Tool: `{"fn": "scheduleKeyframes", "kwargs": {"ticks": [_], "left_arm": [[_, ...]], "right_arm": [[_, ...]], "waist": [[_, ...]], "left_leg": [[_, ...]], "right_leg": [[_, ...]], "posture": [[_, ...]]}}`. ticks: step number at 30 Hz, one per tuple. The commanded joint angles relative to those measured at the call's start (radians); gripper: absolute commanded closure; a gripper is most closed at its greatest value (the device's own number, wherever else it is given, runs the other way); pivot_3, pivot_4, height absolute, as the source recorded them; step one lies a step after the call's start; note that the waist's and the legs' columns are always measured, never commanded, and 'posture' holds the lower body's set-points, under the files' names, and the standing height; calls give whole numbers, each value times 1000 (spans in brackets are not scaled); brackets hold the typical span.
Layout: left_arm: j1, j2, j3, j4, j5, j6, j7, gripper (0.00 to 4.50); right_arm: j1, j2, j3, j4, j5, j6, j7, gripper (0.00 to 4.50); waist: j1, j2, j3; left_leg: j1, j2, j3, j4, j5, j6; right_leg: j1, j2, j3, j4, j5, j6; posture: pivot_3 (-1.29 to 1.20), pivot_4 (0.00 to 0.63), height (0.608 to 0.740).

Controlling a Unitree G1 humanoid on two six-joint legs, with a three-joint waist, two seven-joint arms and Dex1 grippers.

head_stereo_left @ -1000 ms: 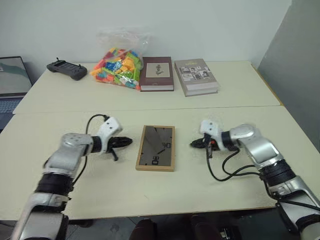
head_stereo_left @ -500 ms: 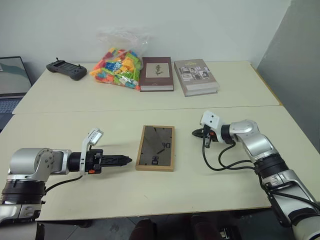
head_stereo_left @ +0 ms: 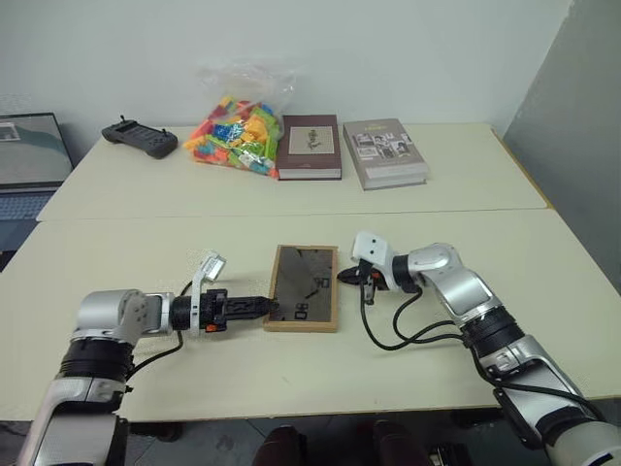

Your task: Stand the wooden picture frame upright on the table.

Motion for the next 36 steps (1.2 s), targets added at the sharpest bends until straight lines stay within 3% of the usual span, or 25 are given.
{"fn": "scheduleKeyframes", "kwargs": {"ticks": [1, 7, 13, 21, 23, 26, 29, 36], "left_arm": [[37, -48, -52, -98, -23, 54, 28, 46], [122, -51, -21, -242, -84, 116, 57, 46], [121, -23, 17, -215, -81, 96, 76, 1184], [92, -63, 55, -169, -66, 29, 143, 2885], [93, -59, 59, -193, -60, -6, 147, 3192], [86, -48, 67, -239, -64, -42, 156, 3212], [41, -52, 97, -273, -76, -57, 195, 3212], [-73, -80, 151, -325, -124, -47, 259, 3212]], "right_arm": [[-21, 31, -4, -28, 10, 12, -15, 4500], [-8, 8, -28, -39, 14, 40, -23, 4500], [7, -25, -37, -32, 10, 27, -30, 4500], [4, -28, -65, -47, 26, 41, -62, 4500], [1, -44, -86, -62, 37, 55, -64, 4500], [-21, -75, -142, -81, 67, 85, -61, 4500], [-61, -111, -217, -138, 148, 191, -30, 4049], [-126, -164, -310, -361, 428, 500, 96, 2273]], "waist": [[2, 0, 0], [-1, 0, 0], [-11, 0, 0], [-12, 0, 0], [-10, -1, 0], [-7, -1, 0], [-8, -1, 0], [-9, -1, 1]], "left_leg": [[0, 0, 0, 0, 0, 0], [-2, -1, 0, 0, 1, -1], [-1, 0, -1, 0, 0, 0], [-2, 0, -1, -1, 0, 0], [-2, 0, -2, -1, 0, 0], [-2, 0, -2, 0, 0, 0], [-2, 0, -2, 0, 0, 0], [-6, 0, -3, 0, 0, 0]], "right_leg": [[0, 0, 0, 0, 0, 0], [-1, -1, 2, -2, 0, 0], [-1, 0, 1, -1, 0, 0], [-2, 1, 1, -1, 0, 0], [-2, 0, 1, -1, 0, 0], [-2, 0, 1, -1, 0, 0], [-2, 0, 1, -1, 0, 0], [-5, 0, 0, -2, 0, 0]], "posture": [[0, 150, 740], [0, 150, 740], [0, 150, 740], [0, 150, 740], [0, 150, 740], [0, 150, 740], [0, 150, 740], [0, 150, 740]]}}
